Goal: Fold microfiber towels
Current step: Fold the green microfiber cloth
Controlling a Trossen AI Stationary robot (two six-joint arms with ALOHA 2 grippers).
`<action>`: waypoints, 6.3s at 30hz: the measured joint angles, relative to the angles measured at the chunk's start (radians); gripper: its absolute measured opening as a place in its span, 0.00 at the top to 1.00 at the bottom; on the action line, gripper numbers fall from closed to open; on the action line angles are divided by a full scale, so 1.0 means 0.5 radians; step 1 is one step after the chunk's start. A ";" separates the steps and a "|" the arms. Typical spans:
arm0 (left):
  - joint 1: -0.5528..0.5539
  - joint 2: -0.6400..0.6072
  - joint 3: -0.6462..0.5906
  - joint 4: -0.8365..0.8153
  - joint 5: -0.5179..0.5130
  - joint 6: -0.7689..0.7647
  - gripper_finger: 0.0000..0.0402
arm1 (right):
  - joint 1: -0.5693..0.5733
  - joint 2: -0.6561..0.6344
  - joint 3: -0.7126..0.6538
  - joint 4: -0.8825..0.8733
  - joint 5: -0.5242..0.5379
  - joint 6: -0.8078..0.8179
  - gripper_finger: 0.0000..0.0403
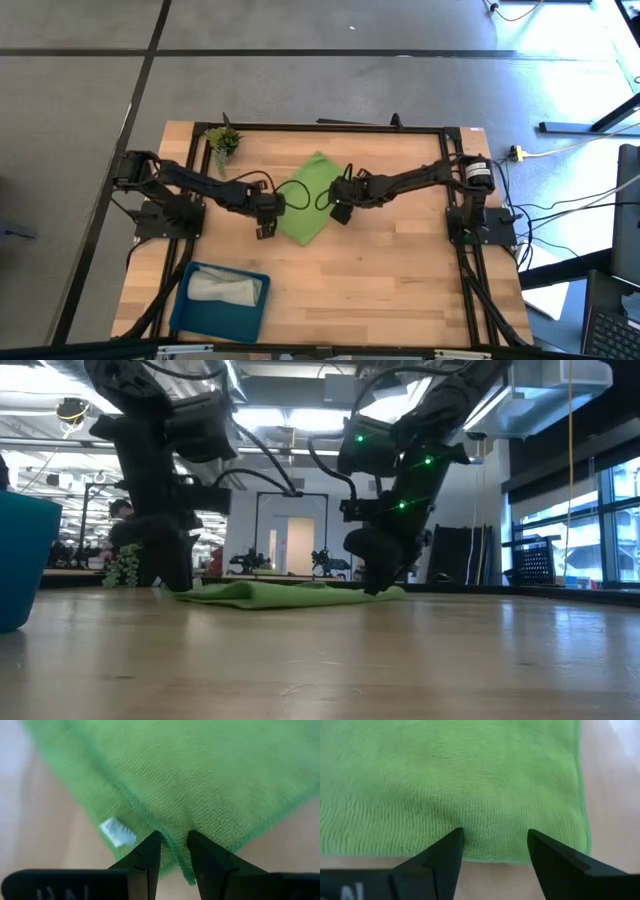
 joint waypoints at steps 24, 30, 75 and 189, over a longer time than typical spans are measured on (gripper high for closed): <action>-0.164 -0.221 0.185 0.019 -0.158 0.058 0.76 | 0.065 -0.142 0.134 0.068 -0.029 -0.152 0.45; -0.153 -0.215 0.101 0.013 -0.145 0.009 0.76 | 0.242 -0.118 0.132 0.082 -0.152 -0.005 0.45; -0.813 -0.706 -0.090 0.130 -0.308 -0.323 0.76 | 0.687 -0.092 0.175 0.148 -0.044 -0.588 0.45; -1.479 -0.750 -0.091 0.007 -1.003 -0.663 0.76 | 0.003 0.179 0.589 -0.124 0.229 0.522 0.98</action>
